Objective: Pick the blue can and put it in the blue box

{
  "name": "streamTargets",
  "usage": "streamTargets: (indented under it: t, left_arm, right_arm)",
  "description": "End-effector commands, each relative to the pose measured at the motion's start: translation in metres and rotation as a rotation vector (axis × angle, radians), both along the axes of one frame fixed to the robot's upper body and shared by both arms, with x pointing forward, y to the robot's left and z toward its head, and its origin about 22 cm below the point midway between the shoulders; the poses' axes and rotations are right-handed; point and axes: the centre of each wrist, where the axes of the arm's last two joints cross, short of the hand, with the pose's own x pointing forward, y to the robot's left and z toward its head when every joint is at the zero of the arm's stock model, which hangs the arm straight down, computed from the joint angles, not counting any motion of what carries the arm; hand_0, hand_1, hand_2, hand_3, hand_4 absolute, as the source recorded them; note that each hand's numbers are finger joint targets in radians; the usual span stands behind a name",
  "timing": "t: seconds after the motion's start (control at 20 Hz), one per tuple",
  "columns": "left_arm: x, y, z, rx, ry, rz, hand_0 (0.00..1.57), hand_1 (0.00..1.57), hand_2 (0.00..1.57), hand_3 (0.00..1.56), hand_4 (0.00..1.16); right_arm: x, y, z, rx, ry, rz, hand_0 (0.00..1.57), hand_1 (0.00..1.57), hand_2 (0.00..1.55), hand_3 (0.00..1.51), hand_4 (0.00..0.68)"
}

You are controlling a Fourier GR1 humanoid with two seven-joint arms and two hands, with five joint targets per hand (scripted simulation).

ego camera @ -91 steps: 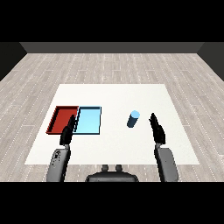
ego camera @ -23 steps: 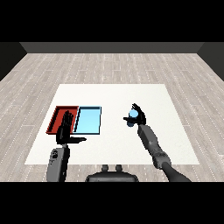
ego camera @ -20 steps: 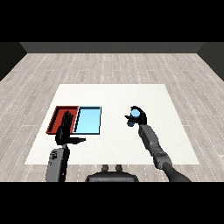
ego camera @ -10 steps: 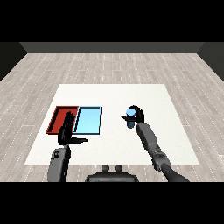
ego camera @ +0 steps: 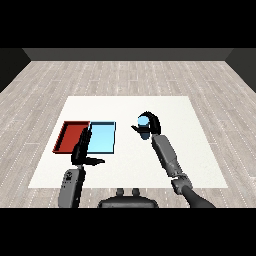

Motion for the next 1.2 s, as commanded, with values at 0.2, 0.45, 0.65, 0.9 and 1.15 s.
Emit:
streamTargets:
  t: [0.2,0.45,0.65,0.9,1.15]
  left_arm:
    - [0.014,-0.014,-0.014,-0.043,0.051,-0.040,0.00,0.00,0.00,0.00,0.00]
    - [0.015,-0.040,0.002,-0.066,0.085,-0.125,0.00,0.00,0.00,0.00,0.00]
    - [0.001,-0.056,-0.007,-0.137,0.132,-0.179,0.00,0.00,0.00,0.00,0.00]
    - [0.013,-0.087,0.005,-0.085,0.176,-0.165,0.00,0.00,0.00,0.00,0.00]
    - [0.031,-0.090,-0.016,-0.019,0.180,-0.156,0.00,0.00,0.00,0.00,0.00]
  right_arm:
    - [-0.011,0.018,0.023,0.008,-0.059,0.052,1.49,1.49,1.47,1.44,0.631]
    - [-0.050,0.012,0.011,0.024,-0.069,0.030,1.49,1.49,1.47,1.44,0.631]
    - [-0.060,0.015,0.029,0.029,-0.069,0.061,1.48,1.48,1.47,1.44,0.630]
    - [-0.061,0.014,0.020,0.012,-0.078,0.088,1.45,1.45,1.46,1.43,0.614]
    - [-0.073,0.024,0.013,-0.007,-0.085,0.092,1.44,1.44,1.46,1.44,0.612]
